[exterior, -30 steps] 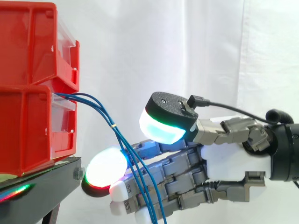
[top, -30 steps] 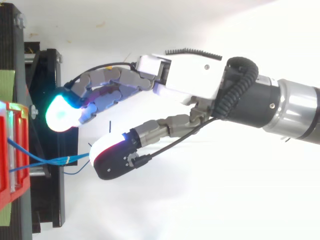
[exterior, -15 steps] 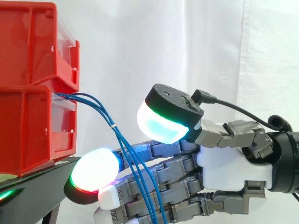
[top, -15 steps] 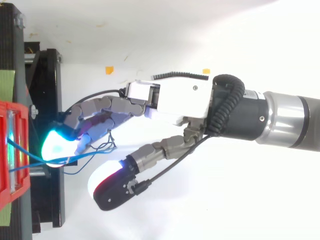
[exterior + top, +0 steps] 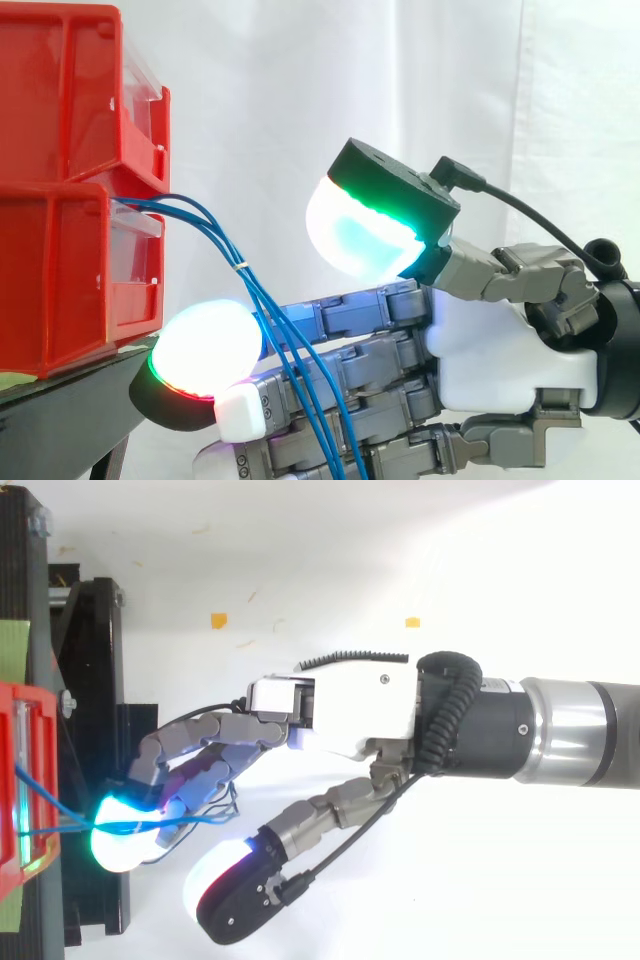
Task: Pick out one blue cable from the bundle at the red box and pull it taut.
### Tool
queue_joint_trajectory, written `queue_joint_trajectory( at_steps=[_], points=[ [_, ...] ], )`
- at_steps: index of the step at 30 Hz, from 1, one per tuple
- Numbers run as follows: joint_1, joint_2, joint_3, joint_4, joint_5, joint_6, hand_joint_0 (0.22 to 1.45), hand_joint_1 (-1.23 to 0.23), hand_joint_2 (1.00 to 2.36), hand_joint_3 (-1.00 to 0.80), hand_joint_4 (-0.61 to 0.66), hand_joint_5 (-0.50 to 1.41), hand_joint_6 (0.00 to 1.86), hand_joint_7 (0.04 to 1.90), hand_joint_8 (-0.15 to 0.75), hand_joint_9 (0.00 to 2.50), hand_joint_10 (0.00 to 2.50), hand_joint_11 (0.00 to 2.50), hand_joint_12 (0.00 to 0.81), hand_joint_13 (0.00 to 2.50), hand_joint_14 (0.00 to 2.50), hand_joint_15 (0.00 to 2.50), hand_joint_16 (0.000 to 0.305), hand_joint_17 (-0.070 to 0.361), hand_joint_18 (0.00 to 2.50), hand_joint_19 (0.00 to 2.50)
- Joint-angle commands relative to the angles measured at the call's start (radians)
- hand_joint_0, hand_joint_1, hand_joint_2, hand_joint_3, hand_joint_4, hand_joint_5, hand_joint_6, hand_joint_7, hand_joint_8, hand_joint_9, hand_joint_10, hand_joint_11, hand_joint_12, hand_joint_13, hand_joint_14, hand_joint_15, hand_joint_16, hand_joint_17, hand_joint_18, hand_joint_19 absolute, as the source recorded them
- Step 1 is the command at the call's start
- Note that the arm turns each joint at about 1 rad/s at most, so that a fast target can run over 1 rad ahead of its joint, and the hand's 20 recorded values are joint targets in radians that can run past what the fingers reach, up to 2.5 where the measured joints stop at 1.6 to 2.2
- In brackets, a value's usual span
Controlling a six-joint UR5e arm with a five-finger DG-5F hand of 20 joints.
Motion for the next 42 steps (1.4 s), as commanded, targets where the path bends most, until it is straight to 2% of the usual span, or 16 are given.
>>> queue_joint_trajectory(
  at_steps=[1,10,19,34,42],
  points=[
    [-0.003,0.0,0.0,-0.001,-0.006,0.022,0.58,-0.63,1.0,-0.46,0.16,-0.14,0.5,0.91,0.2,0.78,0.01,0.32,0.291,0.56,0.01,0.17,0.038,0.085,0.4,0.47],
    [-0.01,0.0,0.0,-0.001,-0.02,0.029,0.6,-0.59,1.01,-0.41,0.16,-0.12,0.5,1.0,0.204,0.82,0.02,0.35,0.292,0.59,0.01,0.18,0.037,0.084,0.42,0.5],
    [-0.02,0.001,0.003,-0.003,-0.049,0.029,0.61,-0.56,1.01,-0.4,0.14,-0.11,0.5,1.08,0.21,0.85,0.02,0.38,0.294,0.61,0.01,0.2,0.037,0.084,0.44,0.51],
    [-0.032,0.001,0.038,-0.047,-0.07,0.028,0.65,-0.51,1.01,-0.39,0.13,-0.1,0.5,1.16,0.219,0.89,0.02,0.42,0.303,0.65,0.01,0.22,0.038,0.085,0.46,0.52],
    [-0.037,0.001,0.04,-0.049,-0.079,0.029,0.63,-0.52,1.02,-0.28,0.11,-0.09,0.5,1.27,0.225,0.87,0.02,0.45,0.305,0.65,0.01,0.23,0.038,0.086,0.46,0.52]
  ],
)
